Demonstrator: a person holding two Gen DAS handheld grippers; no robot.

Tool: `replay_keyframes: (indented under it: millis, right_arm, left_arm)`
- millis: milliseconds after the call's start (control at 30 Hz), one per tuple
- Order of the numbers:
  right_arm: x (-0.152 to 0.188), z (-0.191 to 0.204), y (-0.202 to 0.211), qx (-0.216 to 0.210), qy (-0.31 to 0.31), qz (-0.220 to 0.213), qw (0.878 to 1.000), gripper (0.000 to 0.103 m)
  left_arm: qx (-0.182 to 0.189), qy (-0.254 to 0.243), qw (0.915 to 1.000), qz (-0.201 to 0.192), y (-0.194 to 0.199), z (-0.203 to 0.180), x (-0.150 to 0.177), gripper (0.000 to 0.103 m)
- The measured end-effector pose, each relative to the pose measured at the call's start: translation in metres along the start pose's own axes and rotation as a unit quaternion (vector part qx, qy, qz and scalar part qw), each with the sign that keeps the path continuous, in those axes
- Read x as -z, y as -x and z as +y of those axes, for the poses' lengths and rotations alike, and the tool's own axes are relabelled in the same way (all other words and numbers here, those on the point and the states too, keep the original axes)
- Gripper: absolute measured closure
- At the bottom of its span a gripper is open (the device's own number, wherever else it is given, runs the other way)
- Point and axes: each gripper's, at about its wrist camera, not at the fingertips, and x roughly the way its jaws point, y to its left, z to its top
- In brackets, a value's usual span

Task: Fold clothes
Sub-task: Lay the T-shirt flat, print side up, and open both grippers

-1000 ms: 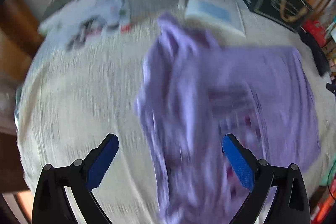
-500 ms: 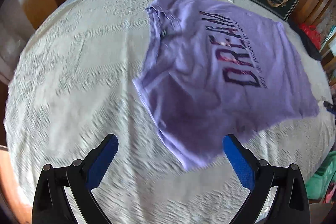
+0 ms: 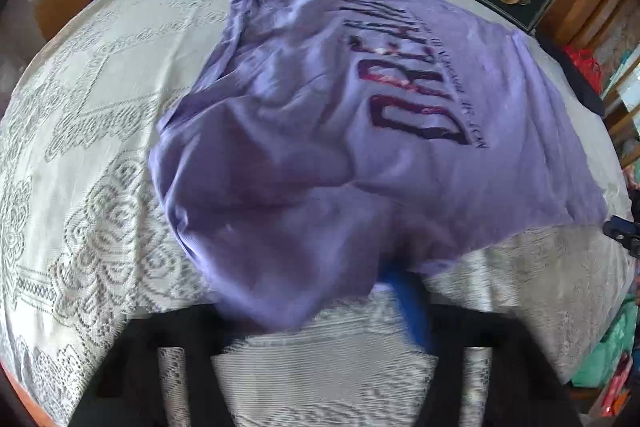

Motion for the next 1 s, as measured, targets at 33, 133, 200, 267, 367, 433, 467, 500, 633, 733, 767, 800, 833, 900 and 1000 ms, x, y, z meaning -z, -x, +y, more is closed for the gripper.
replay_keyframes:
  millis: [33,133,200,267,367,433,467,500,633,733,767,800,833,900,1000]
  right_arm:
    - [-0.002,0.004,-0.003,0.004,0.008,-0.002,1.0,0.027]
    - [-0.007,0.012,-0.005,0.012,0.03,-0.013,0.999,0.086]
    - [-0.011,0.008,0.003,-0.007,0.021,-0.017,1.0,0.094]
    - [-0.012,0.0,0.018,-0.017,0.011,-0.031,0.999,0.094]
    - [-0.01,-0.013,0.034,-0.035,0.002,-0.012,0.999,0.094]
    - [-0.005,-0.015,0.035,-0.013,0.016,0.02,1.0,0.094]
    - [-0.002,-0.017,0.034,0.009,0.025,0.034,0.999,0.094]
    - [0.002,-0.018,0.032,0.039,0.036,0.047,0.997,0.094]
    - [0.006,-0.021,0.043,0.043,0.028,0.023,0.998,0.093]
    - [0.002,-0.004,0.059,-0.002,0.032,-0.016,0.999,0.093]
    - [0.002,0.005,0.063,-0.012,0.04,-0.026,0.999,0.092]
    - [0.001,0.015,0.063,-0.021,0.045,-0.032,0.998,0.091]
    - [0.001,0.027,0.062,-0.029,0.048,-0.036,0.998,0.084]
    - [0.001,0.051,0.058,-0.048,0.052,-0.039,0.997,0.066]
    - [0.002,0.095,0.048,-0.08,0.056,-0.038,0.994,0.05]
  left_arm:
    - [0.009,0.0,1.0,-0.001,0.004,-0.002,0.0,0.077]
    - [0.032,0.005,0.9994,-0.013,0.023,-0.003,0.004,0.082]
    - [0.055,0.028,0.9979,-0.02,0.042,0.004,0.007,0.082]
    - [0.07,0.042,0.9964,-0.023,0.061,0.013,0.011,0.082]
    - [0.067,0.053,0.9964,0.003,0.073,0.023,0.024,0.082]
    - [0.022,0.038,0.9985,0.033,0.066,0.028,0.035,0.081]
    - [0.006,0.033,0.9986,0.041,0.063,0.03,0.038,0.081]
    - [-0.004,0.035,0.9984,0.044,0.06,0.033,0.042,0.075]
    - [-0.032,0.033,0.9989,0.012,0.059,0.033,0.042,0.043]
    - [-0.034,0.014,0.9993,-0.001,0.056,0.029,0.04,0.035]
    - [-0.03,0.007,0.9995,-0.002,0.053,0.028,0.039,0.035]
    - [-0.029,0.003,0.9996,-0.001,0.051,0.028,0.039,0.035]
    - [-0.027,0.0,0.9996,0.001,0.045,0.028,0.037,0.035]
    - [-0.021,-0.007,0.9997,0.006,0.033,0.027,0.031,0.035]
    - [-0.025,-0.011,0.9996,0.009,0.019,0.023,0.031,0.036]
